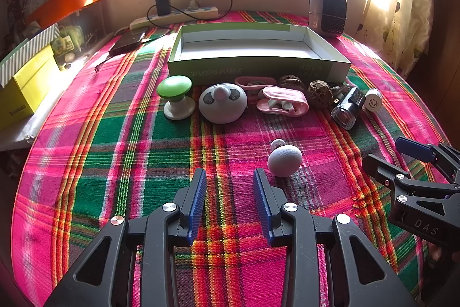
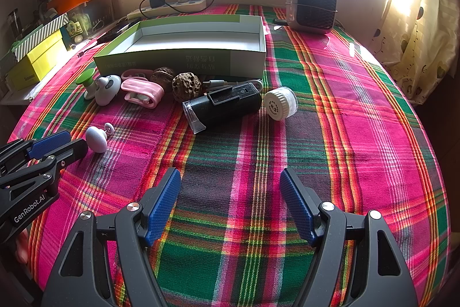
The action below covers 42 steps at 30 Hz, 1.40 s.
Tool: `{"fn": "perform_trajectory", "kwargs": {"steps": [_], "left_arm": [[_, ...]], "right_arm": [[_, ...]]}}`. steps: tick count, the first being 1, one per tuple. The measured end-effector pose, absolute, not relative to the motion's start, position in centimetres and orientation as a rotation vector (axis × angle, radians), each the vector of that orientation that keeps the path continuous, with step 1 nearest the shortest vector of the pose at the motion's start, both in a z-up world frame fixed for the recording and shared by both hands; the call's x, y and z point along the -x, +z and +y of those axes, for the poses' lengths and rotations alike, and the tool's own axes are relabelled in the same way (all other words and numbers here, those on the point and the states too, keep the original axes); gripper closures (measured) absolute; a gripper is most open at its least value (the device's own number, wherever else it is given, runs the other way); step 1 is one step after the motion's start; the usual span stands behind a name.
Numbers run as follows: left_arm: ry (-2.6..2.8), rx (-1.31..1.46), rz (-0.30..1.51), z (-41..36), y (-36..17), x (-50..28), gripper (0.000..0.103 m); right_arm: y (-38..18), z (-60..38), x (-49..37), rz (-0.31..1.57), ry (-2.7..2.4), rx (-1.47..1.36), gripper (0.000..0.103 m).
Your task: Organize objects
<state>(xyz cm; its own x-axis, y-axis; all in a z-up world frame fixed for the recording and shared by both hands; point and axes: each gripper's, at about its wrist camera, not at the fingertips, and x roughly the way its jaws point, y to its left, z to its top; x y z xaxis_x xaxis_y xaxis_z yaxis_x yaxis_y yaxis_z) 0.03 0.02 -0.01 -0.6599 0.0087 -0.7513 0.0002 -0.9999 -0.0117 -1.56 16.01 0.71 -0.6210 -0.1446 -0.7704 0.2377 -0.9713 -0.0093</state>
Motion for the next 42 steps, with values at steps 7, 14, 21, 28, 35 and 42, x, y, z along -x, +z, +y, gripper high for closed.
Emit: {"fn": "perform_trajectory", "kwargs": {"steps": [7, 14, 21, 28, 35, 42], "left_arm": [[2.858, 1.293, -0.018, 0.0, 0.0, 0.0, 0.072], [2.859, 1.291, -0.016, 0.0, 0.0, 0.0, 0.072], [2.861, 1.287, -0.019, -0.3, 0.0, 0.0, 0.072], [2.861, 1.287, -0.016, -0.4, 0.0, 0.0, 0.072], [2.837, 1.273, -0.042, -0.3, 0.5, -0.4, 0.072], [2.723, 1.238, -0.103, -0.8, 0.8, -0.9, 0.072]], "right_arm": [[0.7, 16.0, 1.5, 0.163, -2.647, -1.243, 0.031], [0.8, 16.0, 1.5, 0.162, -2.647, -1.243, 0.031], [0.8, 16.0, 1.6, 0.162, -2.647, -1.243, 0.031], [0.7, 16.0, 1.5, 0.162, -2.647, -1.243, 0.031], [0.7, 16.0, 1.5, 0.162, -2.646, -1.243, 0.031], [0.8, 16.0, 1.4, 0.162, -2.647, -1.244, 0.031]]}}
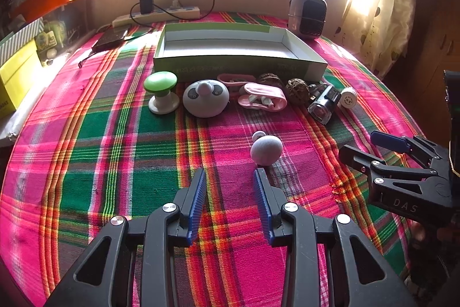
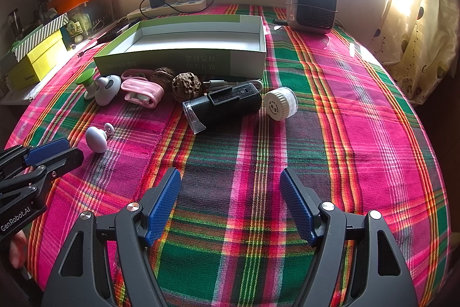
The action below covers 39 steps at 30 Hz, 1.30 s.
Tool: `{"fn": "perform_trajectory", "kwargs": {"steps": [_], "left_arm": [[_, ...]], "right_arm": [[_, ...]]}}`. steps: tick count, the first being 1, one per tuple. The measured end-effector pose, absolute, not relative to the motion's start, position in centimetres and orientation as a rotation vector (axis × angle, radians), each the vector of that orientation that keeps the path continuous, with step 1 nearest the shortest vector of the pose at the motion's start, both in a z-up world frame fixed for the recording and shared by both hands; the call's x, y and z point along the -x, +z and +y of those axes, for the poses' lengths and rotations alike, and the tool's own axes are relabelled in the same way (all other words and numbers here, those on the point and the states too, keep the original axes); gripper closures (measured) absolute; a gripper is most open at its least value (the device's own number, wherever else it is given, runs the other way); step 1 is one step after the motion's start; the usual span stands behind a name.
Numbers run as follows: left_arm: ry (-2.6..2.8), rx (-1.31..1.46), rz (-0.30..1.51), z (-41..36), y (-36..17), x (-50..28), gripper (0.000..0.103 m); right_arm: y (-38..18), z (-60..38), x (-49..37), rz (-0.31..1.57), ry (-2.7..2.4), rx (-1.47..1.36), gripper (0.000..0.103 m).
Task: Organize objects
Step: 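Grasp the small white egg-shaped ball with the left gripper, then lift the white ball with the left gripper while the right gripper grasps the white cap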
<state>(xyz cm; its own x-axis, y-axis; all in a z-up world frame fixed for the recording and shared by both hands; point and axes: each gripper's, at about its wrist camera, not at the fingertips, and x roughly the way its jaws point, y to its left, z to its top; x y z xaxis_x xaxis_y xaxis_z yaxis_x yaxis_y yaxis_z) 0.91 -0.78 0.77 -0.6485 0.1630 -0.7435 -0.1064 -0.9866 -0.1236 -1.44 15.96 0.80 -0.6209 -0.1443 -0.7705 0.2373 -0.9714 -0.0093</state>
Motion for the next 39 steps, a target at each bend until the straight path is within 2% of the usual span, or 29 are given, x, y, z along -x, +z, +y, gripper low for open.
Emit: {"fn": "perform_trajectory", "kwargs": {"steps": [21, 39], "left_arm": [[2.635, 1.222, -0.072, 1.0, 0.6, 1.7, 0.069], [2.64, 1.226, -0.065, 0.7, 0.5, 2.3, 0.071]], "right_arm": [[1.4, 17.0, 1.6, 0.144, -2.644, -1.228, 0.031], [1.8, 20.5, 7.6, 0.136, -2.679, -1.304, 0.031]]}}
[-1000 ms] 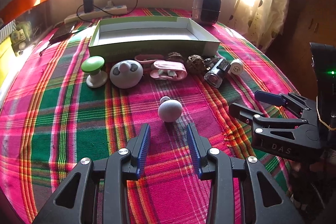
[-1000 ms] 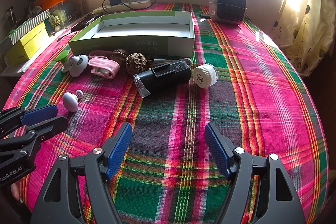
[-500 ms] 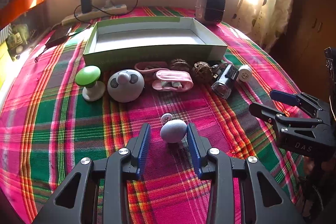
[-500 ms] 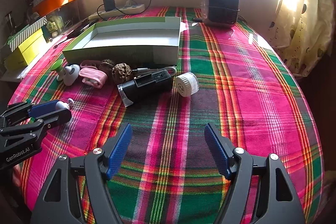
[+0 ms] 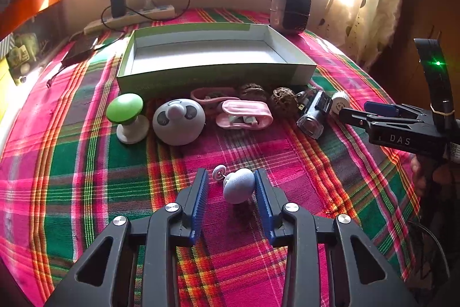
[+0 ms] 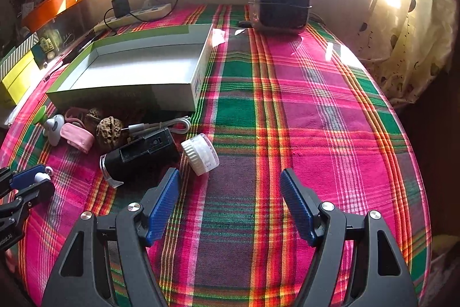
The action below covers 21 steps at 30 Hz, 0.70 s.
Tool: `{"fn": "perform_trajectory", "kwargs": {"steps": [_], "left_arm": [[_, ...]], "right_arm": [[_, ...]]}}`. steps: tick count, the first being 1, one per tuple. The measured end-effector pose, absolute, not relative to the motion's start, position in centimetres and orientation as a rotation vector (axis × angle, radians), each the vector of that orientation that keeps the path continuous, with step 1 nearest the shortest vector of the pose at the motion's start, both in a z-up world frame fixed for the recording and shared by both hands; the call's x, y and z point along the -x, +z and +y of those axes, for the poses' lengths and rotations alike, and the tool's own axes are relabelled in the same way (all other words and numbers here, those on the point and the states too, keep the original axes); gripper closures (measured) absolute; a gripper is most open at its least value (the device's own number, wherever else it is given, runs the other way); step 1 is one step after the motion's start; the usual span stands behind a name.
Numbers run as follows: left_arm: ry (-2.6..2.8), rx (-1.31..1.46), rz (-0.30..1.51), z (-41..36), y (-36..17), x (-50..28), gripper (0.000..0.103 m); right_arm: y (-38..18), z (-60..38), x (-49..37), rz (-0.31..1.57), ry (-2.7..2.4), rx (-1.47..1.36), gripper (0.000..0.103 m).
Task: Organize objects
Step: 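Lift the white ball with the left gripper while the right gripper grasps the white cap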
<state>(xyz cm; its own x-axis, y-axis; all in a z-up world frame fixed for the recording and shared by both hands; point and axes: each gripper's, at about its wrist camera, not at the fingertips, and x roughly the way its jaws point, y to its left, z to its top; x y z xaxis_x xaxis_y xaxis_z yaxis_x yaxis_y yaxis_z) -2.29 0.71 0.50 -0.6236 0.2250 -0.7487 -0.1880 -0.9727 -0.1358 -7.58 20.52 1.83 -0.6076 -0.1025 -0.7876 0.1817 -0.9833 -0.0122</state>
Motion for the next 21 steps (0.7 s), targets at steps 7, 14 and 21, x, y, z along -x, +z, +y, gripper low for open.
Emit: {"fn": "perform_trajectory", "kwargs": {"steps": [7, 14, 21], "left_arm": [[2.638, 1.23, -0.066, 0.63, 0.45, 2.41, 0.072], [2.637, 1.233, -0.063, 0.63, 0.45, 2.46, 0.075], [2.636, 1.231, -0.063, 0.54, 0.42, 2.43, 0.075]], "right_arm": [[1.32, 19.86, 8.27, 0.168, -2.639, -1.295, 0.041], [1.41, 19.78, 8.45, 0.162, -2.627, -1.278, 0.057], [1.44, 19.57, 8.41, 0.166, -2.612, -1.264, 0.069]]}}
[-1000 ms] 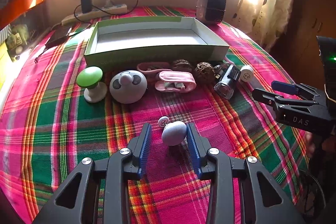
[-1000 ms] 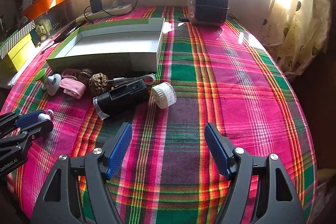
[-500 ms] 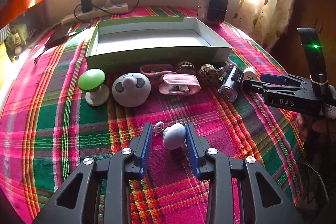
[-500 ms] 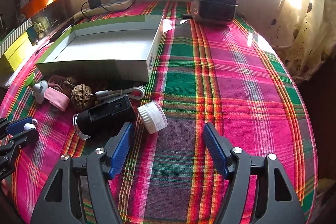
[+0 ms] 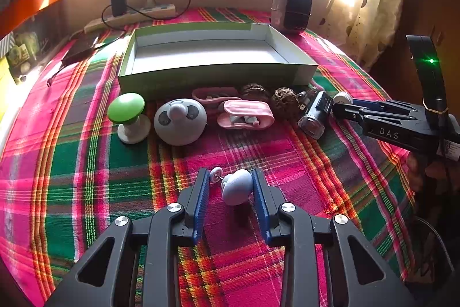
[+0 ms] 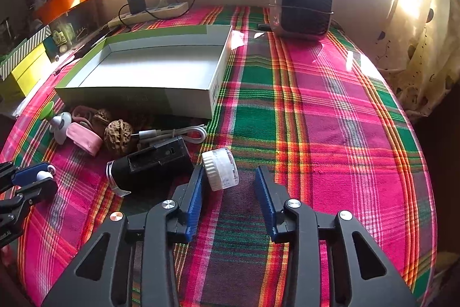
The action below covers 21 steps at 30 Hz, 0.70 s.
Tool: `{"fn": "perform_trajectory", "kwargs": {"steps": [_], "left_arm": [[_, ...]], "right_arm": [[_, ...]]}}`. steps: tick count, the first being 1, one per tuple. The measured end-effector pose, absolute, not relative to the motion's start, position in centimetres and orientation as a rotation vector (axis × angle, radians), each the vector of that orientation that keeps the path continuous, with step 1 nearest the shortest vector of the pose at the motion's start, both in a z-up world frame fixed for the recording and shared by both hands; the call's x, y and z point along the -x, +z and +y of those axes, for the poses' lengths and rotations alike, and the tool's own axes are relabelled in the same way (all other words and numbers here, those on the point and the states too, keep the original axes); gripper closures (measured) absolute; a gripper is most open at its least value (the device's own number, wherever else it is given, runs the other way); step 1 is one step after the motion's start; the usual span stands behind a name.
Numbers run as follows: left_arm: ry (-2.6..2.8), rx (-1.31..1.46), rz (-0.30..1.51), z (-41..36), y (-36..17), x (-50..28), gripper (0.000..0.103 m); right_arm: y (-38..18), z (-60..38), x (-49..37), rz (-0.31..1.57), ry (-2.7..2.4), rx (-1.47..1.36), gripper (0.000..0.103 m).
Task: Organize objects
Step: 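Lift the white ball with the left gripper while the right gripper grasps the white cap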
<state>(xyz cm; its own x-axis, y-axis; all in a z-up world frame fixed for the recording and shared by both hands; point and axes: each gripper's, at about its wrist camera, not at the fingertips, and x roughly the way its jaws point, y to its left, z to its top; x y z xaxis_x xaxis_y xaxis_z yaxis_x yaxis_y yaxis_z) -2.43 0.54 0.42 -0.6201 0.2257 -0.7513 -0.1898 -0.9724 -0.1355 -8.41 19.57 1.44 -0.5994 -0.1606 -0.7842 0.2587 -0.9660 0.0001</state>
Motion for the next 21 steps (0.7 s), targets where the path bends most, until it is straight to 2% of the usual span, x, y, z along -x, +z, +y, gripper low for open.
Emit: {"fn": "perform_trajectory", "kwargs": {"steps": [3, 5, 21], "left_arm": [[2.636, 1.23, -0.065, 0.5, 0.4, 2.5, 0.075], [2.635, 1.23, -0.064, 0.5, 0.4, 2.4, 0.075], [2.64, 1.203, -0.068, 0.7, 1.6, 2.1, 0.075]], "right_arm": [[1.5, 19.4, 8.3, 0.168, -2.607, -1.258, 0.075], [1.4, 19.4, 8.3, 0.169, -2.606, -1.255, 0.083], [2.4, 18.7, 7.4, 0.149, -2.593, -1.213, 0.083]]}}
